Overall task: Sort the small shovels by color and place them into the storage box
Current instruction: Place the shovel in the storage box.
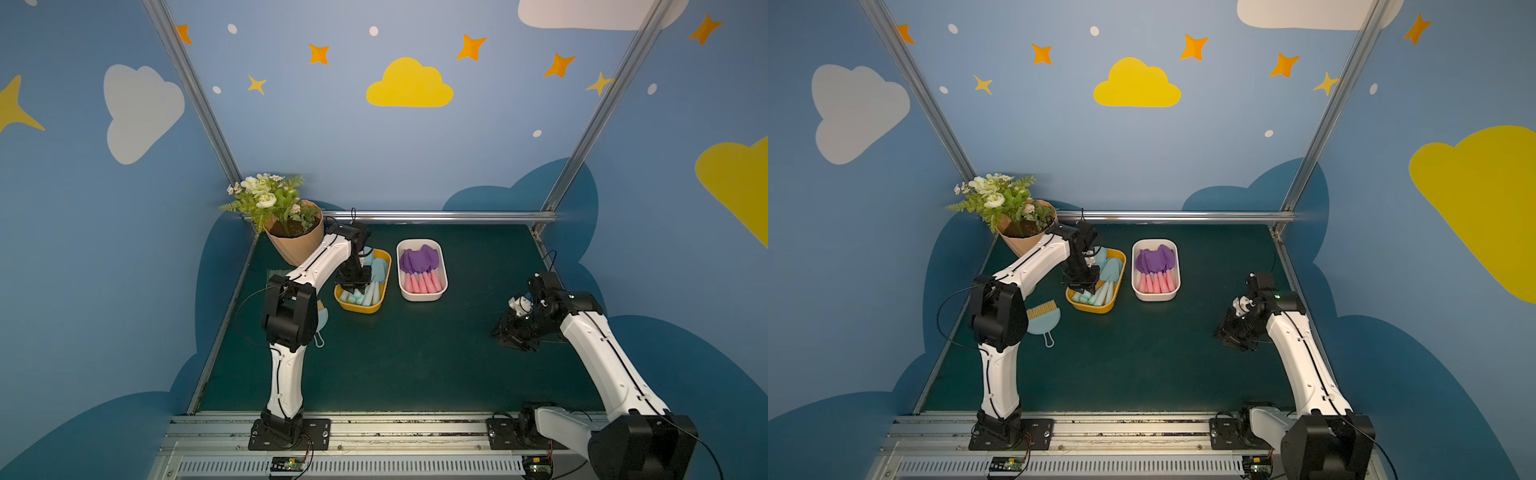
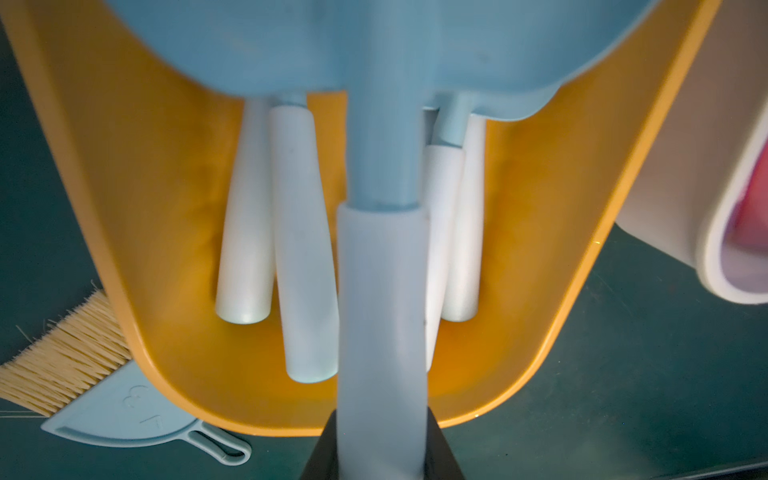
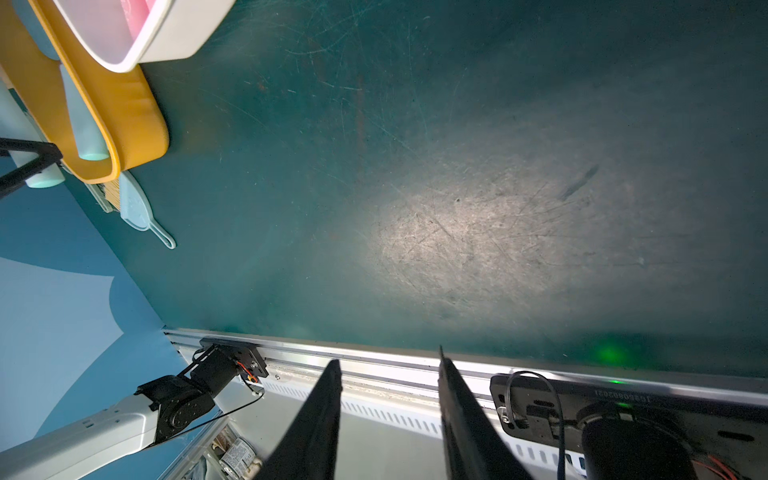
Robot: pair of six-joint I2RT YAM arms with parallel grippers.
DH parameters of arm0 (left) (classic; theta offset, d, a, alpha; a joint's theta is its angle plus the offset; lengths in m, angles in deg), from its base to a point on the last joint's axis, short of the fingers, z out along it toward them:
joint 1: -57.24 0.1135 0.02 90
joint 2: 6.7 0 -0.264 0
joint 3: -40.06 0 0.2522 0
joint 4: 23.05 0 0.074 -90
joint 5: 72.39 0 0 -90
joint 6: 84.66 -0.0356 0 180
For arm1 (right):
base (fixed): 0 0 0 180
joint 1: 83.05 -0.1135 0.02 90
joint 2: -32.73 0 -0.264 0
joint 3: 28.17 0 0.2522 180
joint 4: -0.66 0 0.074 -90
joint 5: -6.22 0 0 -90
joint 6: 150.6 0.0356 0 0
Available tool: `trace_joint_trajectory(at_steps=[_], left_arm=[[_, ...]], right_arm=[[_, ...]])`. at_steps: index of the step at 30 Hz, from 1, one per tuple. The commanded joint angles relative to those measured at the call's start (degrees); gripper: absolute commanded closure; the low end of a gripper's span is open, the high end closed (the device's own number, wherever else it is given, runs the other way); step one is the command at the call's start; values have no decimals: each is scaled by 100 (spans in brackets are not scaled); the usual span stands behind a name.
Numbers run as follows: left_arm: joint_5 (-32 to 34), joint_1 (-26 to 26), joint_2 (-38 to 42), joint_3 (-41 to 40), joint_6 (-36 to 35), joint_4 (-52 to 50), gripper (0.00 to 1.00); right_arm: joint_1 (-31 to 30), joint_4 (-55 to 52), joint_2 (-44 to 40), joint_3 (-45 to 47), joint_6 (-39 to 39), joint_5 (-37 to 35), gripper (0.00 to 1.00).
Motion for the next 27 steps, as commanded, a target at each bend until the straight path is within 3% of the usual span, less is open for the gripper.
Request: trace_joint_trajectory(at_steps=[1,27], left_arm=[[-85,63,-207,121,-6,-40,98],[-188,89,-816,665,163,-442,97]], right_arm=[[-44,70,60,-161,44,6,60],[-69,148,177,-82,-118,47,60]])
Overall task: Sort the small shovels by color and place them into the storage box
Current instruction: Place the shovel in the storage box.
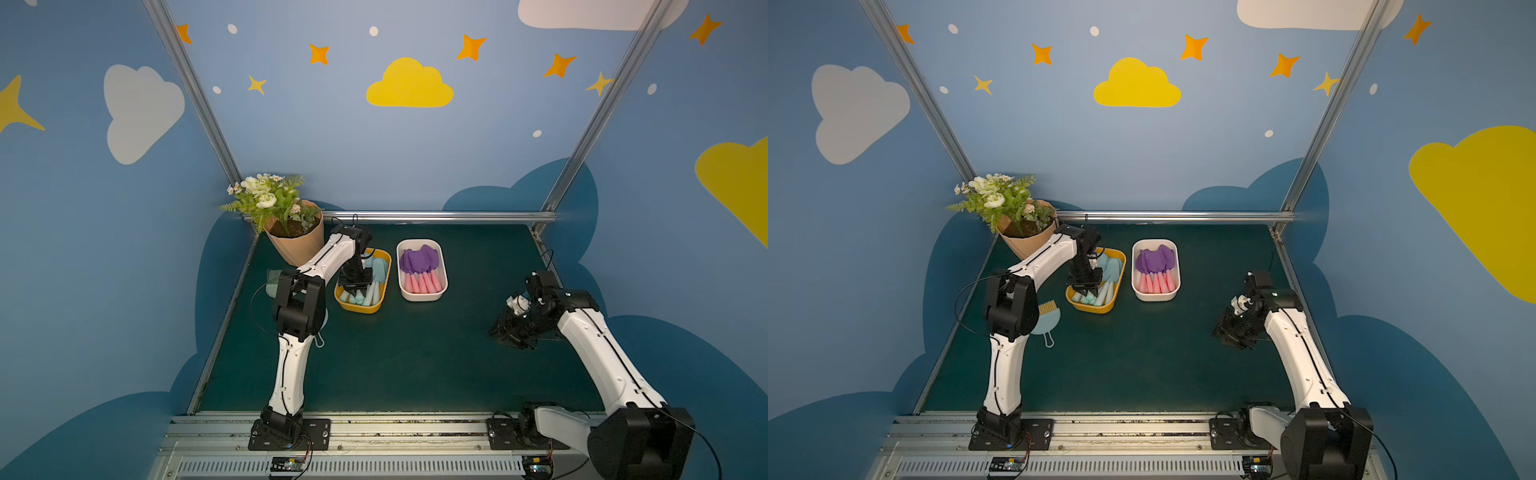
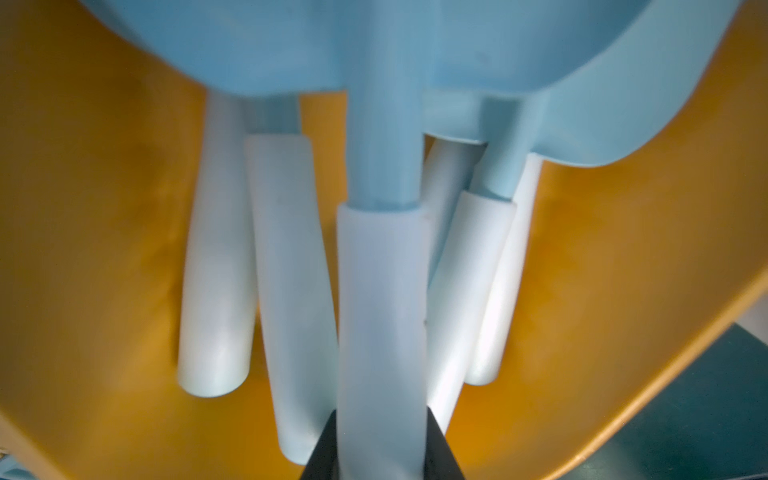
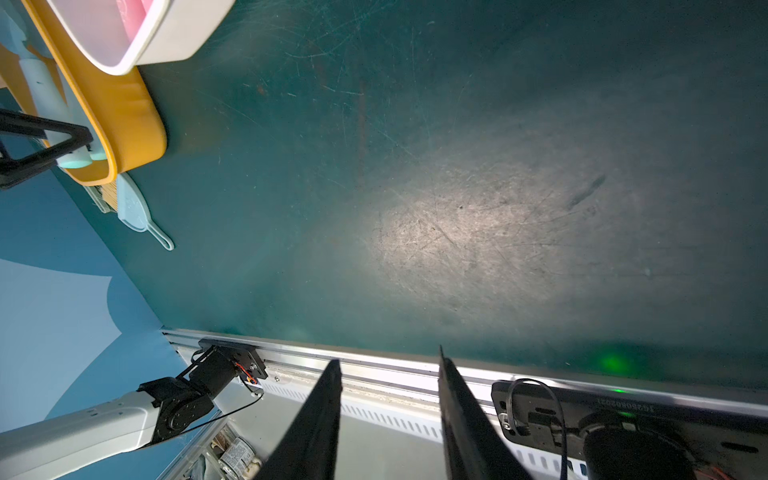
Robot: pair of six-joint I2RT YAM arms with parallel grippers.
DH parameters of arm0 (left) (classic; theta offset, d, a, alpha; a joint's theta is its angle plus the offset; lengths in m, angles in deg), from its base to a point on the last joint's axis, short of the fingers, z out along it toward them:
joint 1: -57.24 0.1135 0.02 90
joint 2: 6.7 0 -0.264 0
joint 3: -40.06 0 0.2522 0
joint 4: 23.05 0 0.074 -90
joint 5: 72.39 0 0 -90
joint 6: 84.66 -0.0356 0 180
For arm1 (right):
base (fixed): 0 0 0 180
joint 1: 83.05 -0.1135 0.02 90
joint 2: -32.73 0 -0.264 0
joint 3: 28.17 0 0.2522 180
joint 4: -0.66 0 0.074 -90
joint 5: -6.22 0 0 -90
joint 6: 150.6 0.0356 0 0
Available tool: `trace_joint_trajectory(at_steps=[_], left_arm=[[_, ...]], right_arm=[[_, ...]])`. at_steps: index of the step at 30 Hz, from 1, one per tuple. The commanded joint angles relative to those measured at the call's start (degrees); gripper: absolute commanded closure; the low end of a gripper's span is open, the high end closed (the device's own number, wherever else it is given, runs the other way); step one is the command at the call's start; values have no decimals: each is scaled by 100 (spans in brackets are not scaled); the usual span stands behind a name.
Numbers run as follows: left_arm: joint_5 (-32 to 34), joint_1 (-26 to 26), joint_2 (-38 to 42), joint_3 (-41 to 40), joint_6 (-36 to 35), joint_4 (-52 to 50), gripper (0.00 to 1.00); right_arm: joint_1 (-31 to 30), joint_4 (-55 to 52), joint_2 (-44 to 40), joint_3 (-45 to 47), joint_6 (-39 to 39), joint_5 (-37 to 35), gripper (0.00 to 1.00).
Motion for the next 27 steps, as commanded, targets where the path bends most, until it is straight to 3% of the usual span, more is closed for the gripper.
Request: trace_joint_trajectory(at_steps=[1,27], left_arm=[[-19,21,-36,145,50,-208,97],[25,23,-374,419,16,-508,88]], right_arm=[[-19,41,54,-80,-115,50,60],[62,44,133,-1,-265,122,60]])
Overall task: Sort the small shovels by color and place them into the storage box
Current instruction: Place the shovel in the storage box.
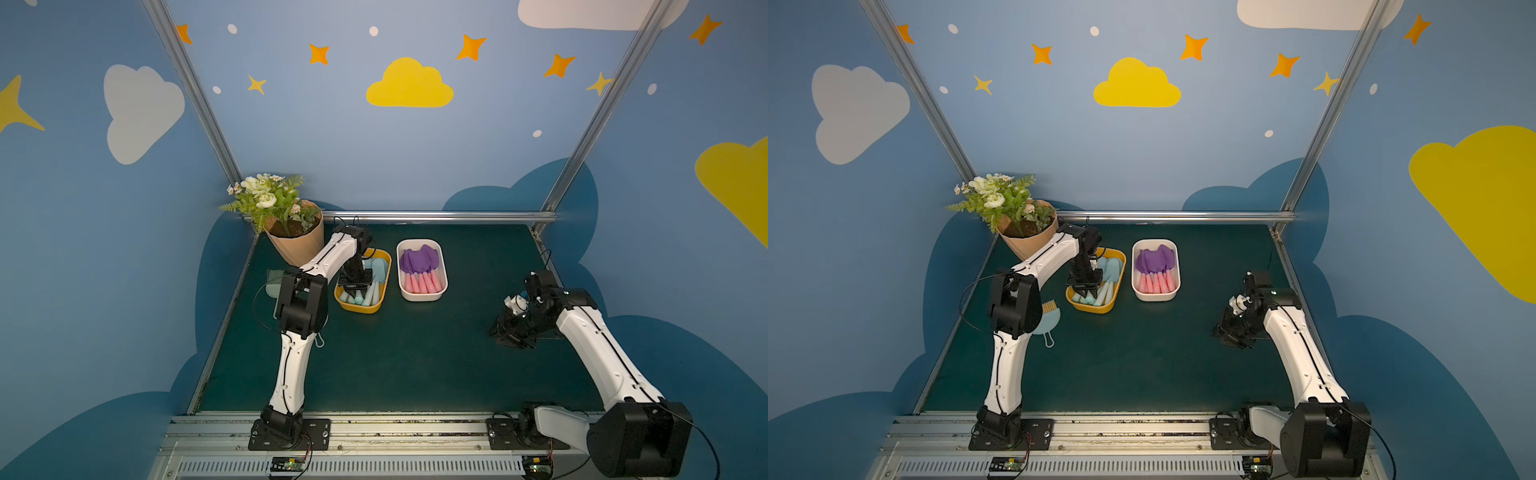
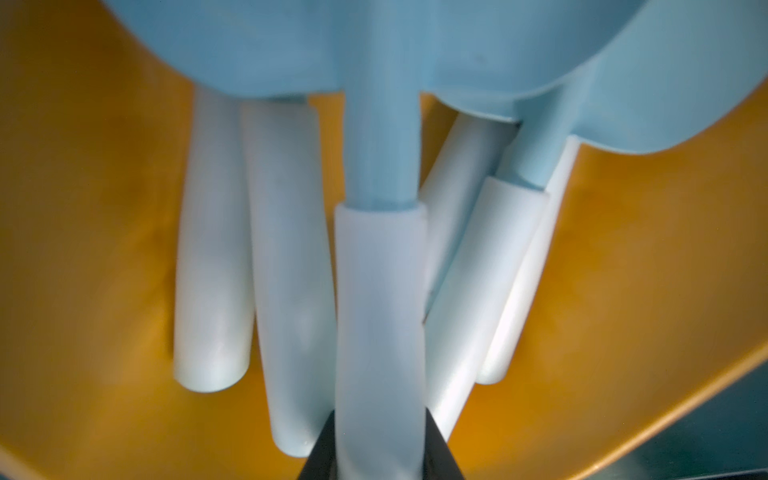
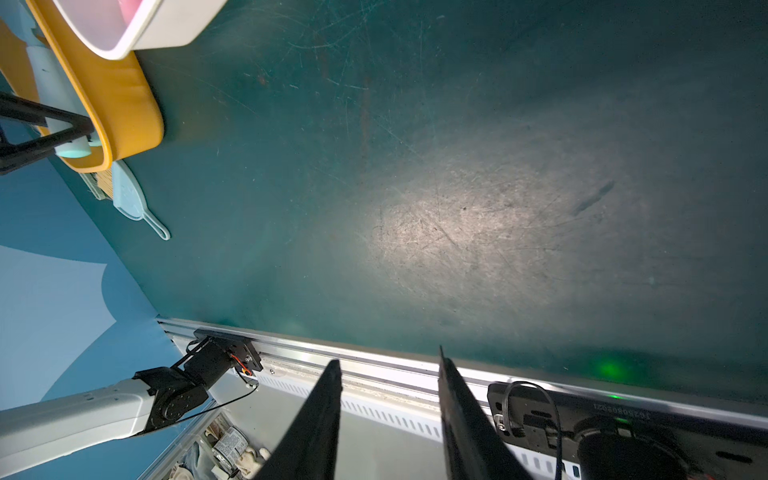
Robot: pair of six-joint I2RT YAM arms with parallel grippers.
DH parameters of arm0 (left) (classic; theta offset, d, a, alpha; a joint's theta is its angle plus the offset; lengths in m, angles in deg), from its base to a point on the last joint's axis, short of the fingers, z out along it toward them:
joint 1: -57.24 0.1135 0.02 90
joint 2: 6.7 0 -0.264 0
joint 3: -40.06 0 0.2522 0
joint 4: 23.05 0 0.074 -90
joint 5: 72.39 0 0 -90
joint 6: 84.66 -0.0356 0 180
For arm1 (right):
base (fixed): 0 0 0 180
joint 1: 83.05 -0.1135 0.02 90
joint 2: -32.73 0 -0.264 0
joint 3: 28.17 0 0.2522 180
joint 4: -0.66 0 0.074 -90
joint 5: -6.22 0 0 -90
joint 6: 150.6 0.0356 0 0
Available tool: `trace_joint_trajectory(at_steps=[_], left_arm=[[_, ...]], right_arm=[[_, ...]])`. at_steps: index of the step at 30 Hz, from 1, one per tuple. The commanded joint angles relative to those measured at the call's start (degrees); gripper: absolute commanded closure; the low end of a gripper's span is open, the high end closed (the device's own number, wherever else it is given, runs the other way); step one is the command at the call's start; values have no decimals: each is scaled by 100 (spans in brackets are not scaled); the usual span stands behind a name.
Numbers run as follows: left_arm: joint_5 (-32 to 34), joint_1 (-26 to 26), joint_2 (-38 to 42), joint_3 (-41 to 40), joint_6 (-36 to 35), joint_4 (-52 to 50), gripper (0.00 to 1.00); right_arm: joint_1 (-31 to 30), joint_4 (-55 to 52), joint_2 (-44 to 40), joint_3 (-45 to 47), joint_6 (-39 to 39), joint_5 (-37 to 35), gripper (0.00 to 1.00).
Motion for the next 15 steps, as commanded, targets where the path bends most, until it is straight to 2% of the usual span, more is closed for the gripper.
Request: trace_joint_trajectory(at_steps=[1,15], left_arm=[[23,23,-103,93,-22,-143,88],[85,2,11,309,-53,-264,77]], right_arm=[[24,40,25,-1,-49,42,60],[28,42,53,-40,-32,52,60]])
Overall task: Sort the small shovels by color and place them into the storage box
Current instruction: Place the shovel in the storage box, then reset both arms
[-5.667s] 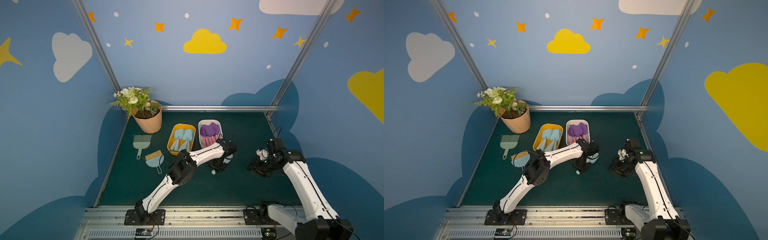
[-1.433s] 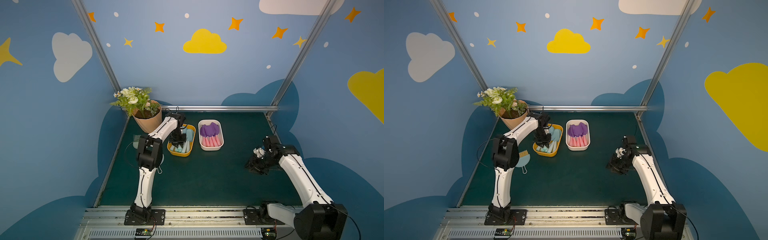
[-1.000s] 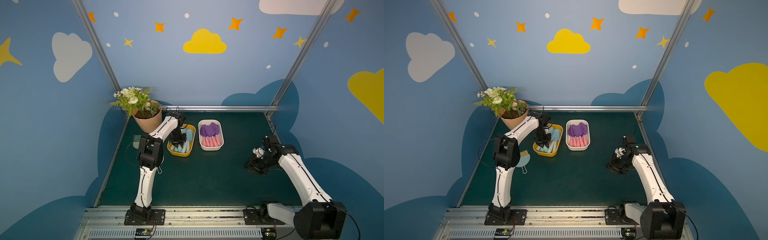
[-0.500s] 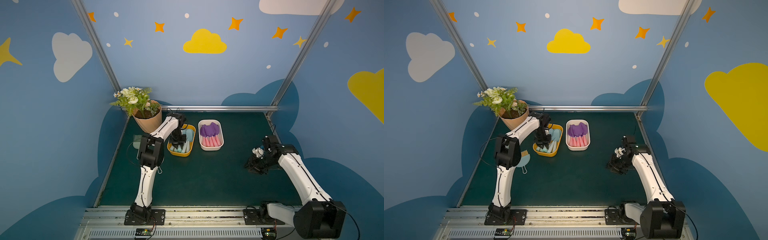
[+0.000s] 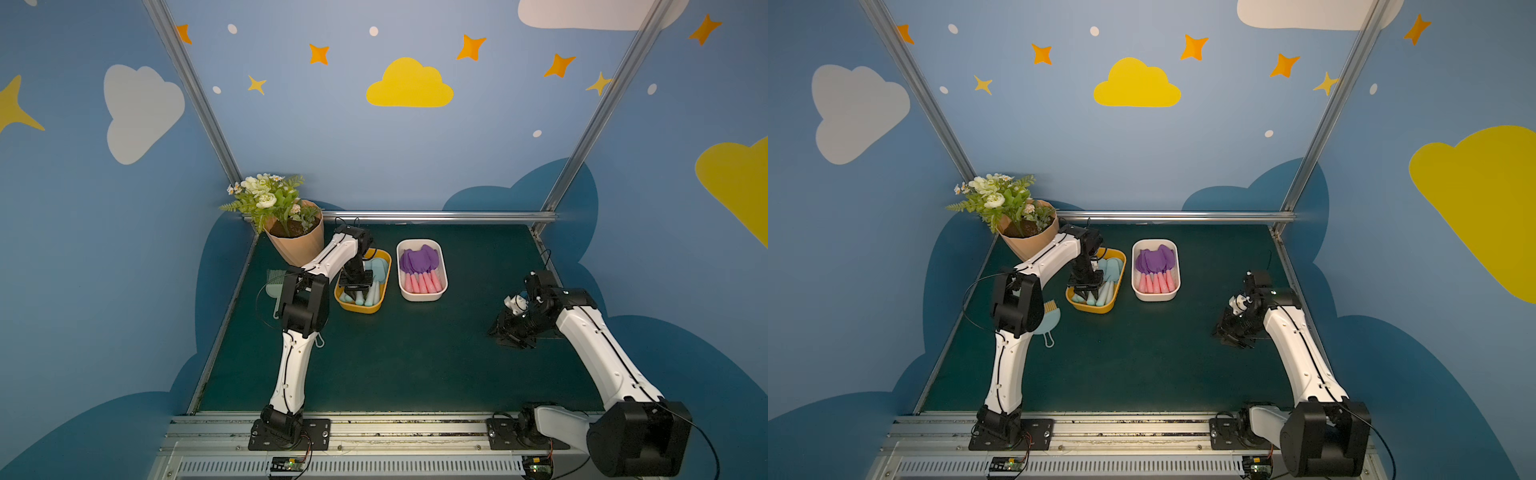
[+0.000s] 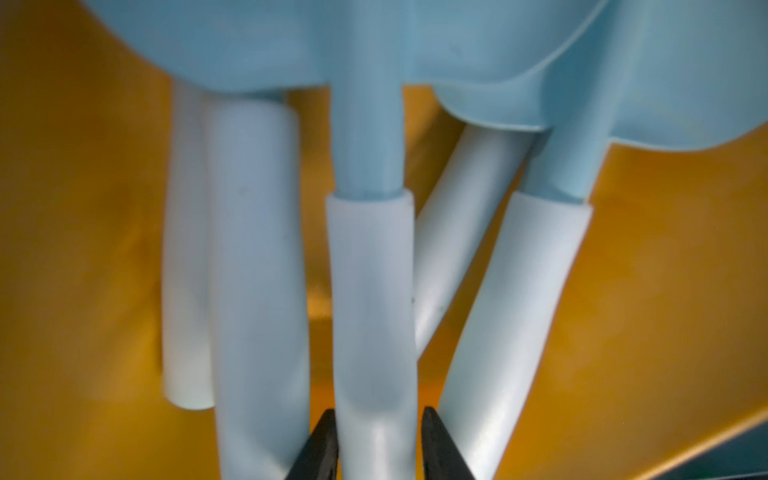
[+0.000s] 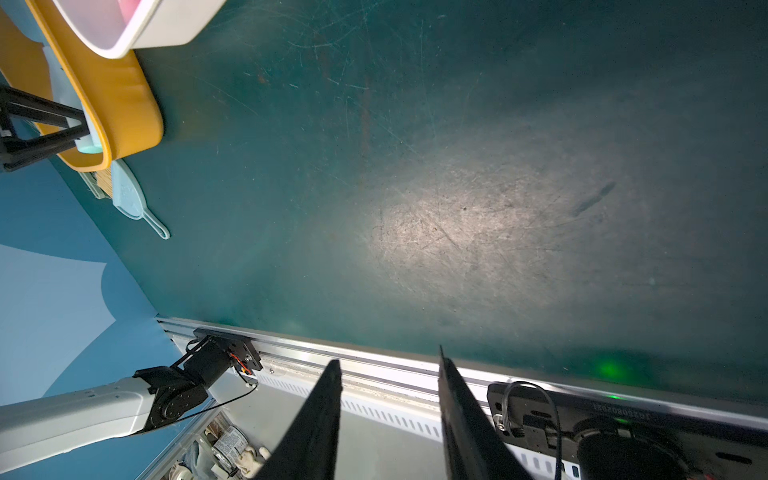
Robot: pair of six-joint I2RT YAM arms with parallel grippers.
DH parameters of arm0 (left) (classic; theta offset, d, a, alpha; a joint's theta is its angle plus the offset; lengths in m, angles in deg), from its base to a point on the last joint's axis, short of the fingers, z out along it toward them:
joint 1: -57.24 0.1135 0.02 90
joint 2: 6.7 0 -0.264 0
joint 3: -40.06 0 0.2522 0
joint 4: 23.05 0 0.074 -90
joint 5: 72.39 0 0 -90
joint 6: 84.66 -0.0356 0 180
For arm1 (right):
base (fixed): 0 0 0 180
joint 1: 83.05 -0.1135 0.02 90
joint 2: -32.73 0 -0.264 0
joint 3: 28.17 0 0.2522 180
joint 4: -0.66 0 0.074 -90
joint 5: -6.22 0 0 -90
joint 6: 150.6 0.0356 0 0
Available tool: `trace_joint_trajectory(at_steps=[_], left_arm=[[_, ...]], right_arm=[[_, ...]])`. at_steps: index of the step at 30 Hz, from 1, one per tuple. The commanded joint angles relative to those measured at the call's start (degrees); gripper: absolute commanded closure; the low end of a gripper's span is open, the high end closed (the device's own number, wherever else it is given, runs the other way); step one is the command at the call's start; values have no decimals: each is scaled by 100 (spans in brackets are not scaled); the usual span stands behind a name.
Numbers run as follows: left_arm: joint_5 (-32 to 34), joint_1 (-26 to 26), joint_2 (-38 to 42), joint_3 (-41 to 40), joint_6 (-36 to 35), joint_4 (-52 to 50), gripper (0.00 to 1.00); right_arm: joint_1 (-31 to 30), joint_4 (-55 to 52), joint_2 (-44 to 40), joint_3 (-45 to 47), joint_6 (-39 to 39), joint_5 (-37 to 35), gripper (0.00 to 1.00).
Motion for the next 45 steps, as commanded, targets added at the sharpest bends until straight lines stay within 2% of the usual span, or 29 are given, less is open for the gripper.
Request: trace_joint_trajectory(at_steps=[1,7,11,14,17,22,27,31,35,40,45], left_arm=[[74,-9,88,203,-53,-208,76],[182,-126,249,536,-186,-366,69],[360,-305,473,1043,-317,-632,63],[551,-442,909,1216,-413,-644,54],[826,-523,1562,979,-504,-449,50],[884,-483,3151,-576,-522,667,44],[1134,-207,4831,-2872,-261,2206,33],[1271,252,5859,-4333,-141,3130,27],[1619,688,6799,-5693,-52,4258,24],[2064,943,7626,-6938,-99,5465,22],[2290,1378,7623,-7410,-29,5746,27]], right_arm=[[19,38,40,-45,-18,46,60],[17,37,51,-89,-5,50,60],[16,-8,33,-156,37,49,60],[1,-60,37,-282,75,-30,60],[-57,-130,100,-492,131,-166,60],[-388,-23,299,-847,360,-588,60],[-793,395,515,-1208,313,-1390,59],[-908,1389,261,-1013,-145,-2188,52],[-930,2855,-151,-288,-878,-2822,48],[-868,4530,-517,711,-1468,-3419,54],[-693,4869,-330,943,-1282,-3969,62]])
